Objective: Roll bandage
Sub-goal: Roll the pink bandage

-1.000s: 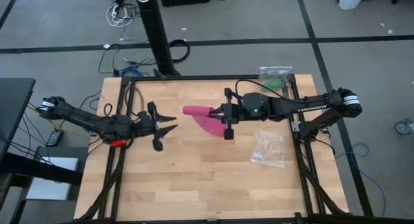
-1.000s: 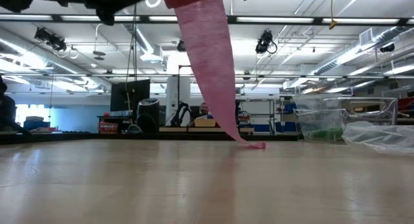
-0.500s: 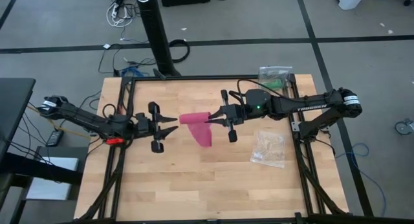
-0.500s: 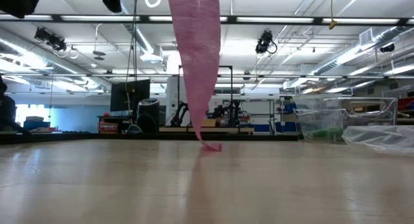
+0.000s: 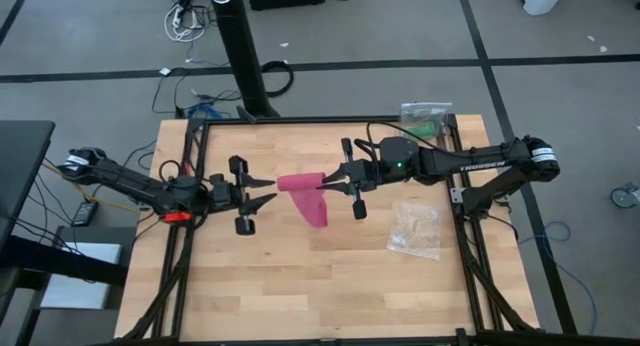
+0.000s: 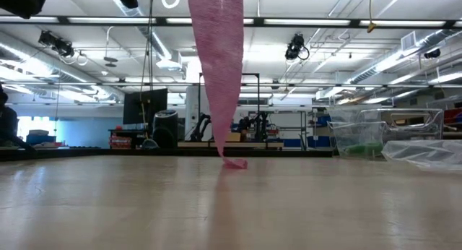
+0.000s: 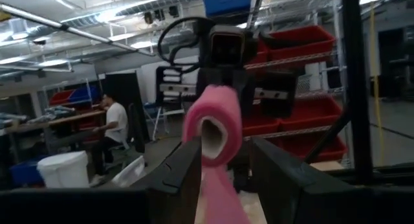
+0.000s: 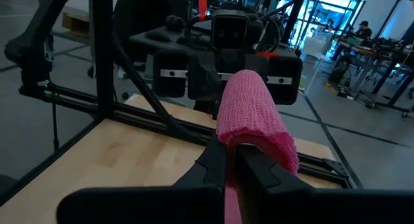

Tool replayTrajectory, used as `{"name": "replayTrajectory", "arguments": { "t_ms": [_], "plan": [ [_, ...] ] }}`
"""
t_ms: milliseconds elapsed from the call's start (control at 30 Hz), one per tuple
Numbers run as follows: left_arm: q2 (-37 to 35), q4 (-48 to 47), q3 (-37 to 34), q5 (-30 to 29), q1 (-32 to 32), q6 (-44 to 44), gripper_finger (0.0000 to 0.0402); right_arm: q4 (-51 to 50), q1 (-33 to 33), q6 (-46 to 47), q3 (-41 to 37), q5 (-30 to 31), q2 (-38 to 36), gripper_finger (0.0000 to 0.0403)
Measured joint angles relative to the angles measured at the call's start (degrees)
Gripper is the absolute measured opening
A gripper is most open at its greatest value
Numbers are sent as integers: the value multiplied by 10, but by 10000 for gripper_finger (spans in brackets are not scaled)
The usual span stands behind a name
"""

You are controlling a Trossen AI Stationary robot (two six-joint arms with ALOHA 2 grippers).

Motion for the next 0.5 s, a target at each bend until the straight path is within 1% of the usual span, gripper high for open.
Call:
{"name": "replayTrajectory", "arguments": {
  "t_ms": [300,500],
  "plan": [
    [47,-35,47,-3,6,1,137,-4,0,0,0,0,0,11],
    [64,-49,66,-8,10,1,137,-11,2,1,0,0,-2,12]
  ]
}}
